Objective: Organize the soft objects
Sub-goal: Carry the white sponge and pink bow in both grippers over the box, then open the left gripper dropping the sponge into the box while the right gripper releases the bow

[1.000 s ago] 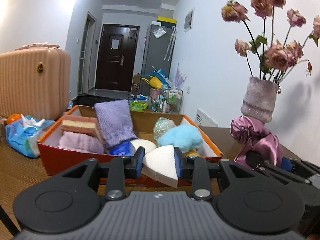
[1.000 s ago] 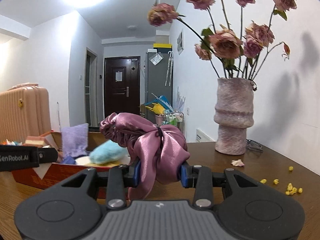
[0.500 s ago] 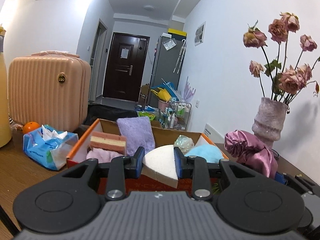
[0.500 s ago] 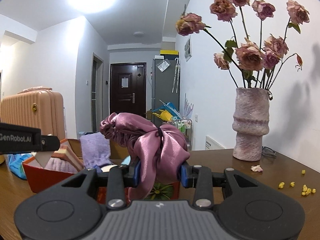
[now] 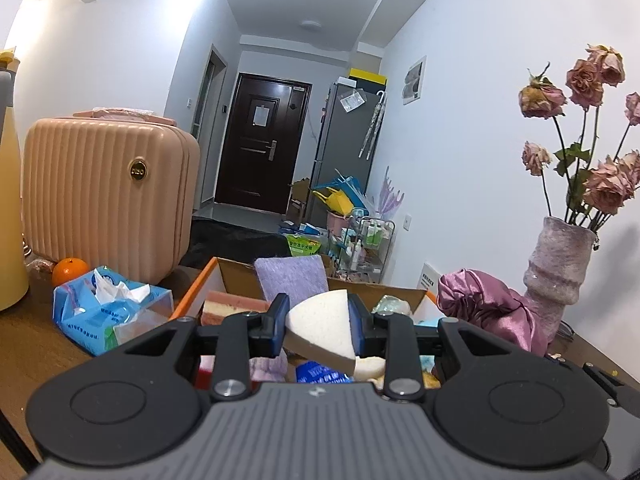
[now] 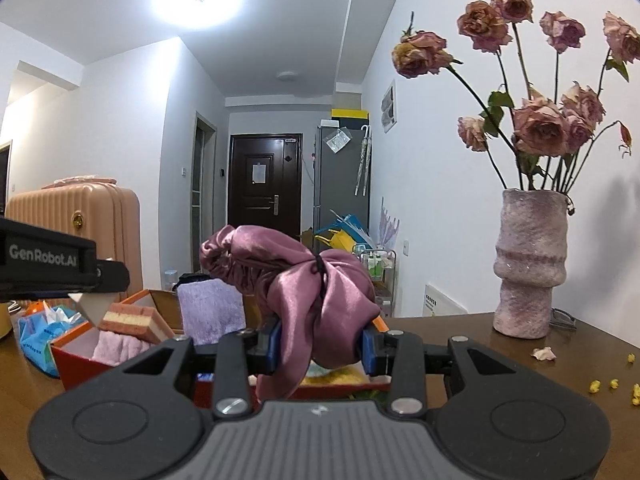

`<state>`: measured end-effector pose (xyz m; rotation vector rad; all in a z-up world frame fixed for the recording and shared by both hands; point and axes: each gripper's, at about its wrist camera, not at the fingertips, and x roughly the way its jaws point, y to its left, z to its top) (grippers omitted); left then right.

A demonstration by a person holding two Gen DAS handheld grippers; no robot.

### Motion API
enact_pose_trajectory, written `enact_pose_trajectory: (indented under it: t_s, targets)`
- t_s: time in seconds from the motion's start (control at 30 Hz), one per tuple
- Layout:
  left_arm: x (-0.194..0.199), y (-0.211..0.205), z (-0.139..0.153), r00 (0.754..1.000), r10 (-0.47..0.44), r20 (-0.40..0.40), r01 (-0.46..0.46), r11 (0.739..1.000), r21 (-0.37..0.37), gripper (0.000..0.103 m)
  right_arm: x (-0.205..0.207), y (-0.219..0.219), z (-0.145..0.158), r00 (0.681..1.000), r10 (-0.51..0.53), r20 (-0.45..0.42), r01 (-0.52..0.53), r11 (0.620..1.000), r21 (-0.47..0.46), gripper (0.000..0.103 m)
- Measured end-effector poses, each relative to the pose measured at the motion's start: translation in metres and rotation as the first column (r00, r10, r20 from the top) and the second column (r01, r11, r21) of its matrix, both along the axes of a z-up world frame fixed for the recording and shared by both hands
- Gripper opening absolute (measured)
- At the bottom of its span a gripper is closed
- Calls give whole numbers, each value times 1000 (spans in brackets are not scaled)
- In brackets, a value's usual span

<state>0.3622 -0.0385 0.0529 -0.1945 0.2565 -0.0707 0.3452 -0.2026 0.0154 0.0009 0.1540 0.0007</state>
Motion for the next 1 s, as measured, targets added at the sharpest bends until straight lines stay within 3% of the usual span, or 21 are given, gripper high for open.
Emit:
enact_pose_trajectory:
  t_s: [0.87, 1.0]
  targets:
    - [76, -3, -6, 999, 39, 19, -39, 999, 34, 31, 71, 17, -4, 1000, 29, 12, -28, 999, -29, 37]
    - [87, -6, -8, 998, 49, 25, -51, 998, 48, 32, 85, 19, -6, 999, 37, 2, -37, 999, -39, 41]
